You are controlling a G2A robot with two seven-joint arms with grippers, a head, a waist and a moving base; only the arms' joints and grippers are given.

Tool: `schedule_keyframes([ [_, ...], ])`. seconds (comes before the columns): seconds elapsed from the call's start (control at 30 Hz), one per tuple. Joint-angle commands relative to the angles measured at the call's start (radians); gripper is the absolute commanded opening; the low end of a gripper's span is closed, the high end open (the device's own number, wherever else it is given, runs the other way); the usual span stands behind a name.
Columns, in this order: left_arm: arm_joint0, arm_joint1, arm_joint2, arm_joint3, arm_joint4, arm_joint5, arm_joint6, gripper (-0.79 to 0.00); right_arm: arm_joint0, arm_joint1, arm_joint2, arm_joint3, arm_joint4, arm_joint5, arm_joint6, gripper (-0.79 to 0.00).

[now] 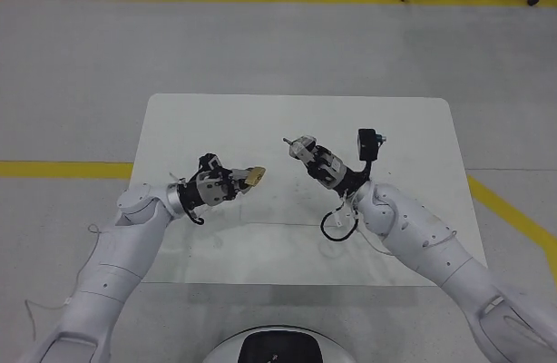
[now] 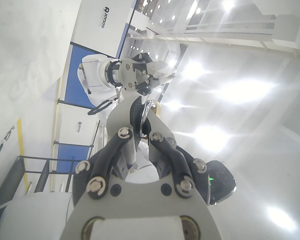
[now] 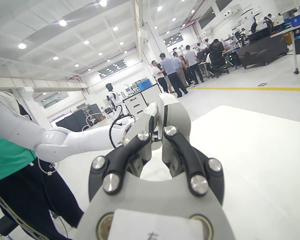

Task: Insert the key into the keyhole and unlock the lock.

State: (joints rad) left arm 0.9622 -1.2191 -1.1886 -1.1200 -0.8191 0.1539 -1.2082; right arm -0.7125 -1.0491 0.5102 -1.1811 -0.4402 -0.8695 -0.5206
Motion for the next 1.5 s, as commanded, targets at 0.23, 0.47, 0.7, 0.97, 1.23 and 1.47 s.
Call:
schedule_keyframes([
  [0.23, -0.069, 0.003, 0.022, 0.048, 0.039, 0.059, -0.065, -0.785, 0.027, -0.075, -0.011, 0.027, 0.023, 0.026, 0.082, -0.785],
  [0.47, -0.121, -0.005, 0.04, 0.103, 0.008, 0.078, -0.095, -0.785, 0.027, -0.115, 0.009, 0.074, 0.032, 0.024, 0.096, -0.785],
  [0.7, -0.157, -0.015, 0.069, 0.143, 0.0, 0.083, -0.093, -0.785, 0.009, -0.137, 0.039, 0.081, 0.03, -0.026, 0.123, -0.785],
  [0.97, -0.184, -0.023, 0.079, 0.188, -0.033, 0.101, -0.068, -0.785, -0.011, -0.155, 0.074, 0.083, 0.037, -0.097, 0.171, -0.785],
  [1.23, -0.194, -0.021, 0.063, 0.221, -0.062, 0.144, -0.043, -0.785, -0.062, -0.154, 0.16, 0.055, -0.025, -0.059, 0.137, -0.785],
  [1.47, -0.205, -0.02, 0.057, 0.232, -0.077, 0.195, -0.023, -0.785, -0.158, -0.14, 0.244, -0.043, -0.132, 0.031, 0.066, -0.785],
])
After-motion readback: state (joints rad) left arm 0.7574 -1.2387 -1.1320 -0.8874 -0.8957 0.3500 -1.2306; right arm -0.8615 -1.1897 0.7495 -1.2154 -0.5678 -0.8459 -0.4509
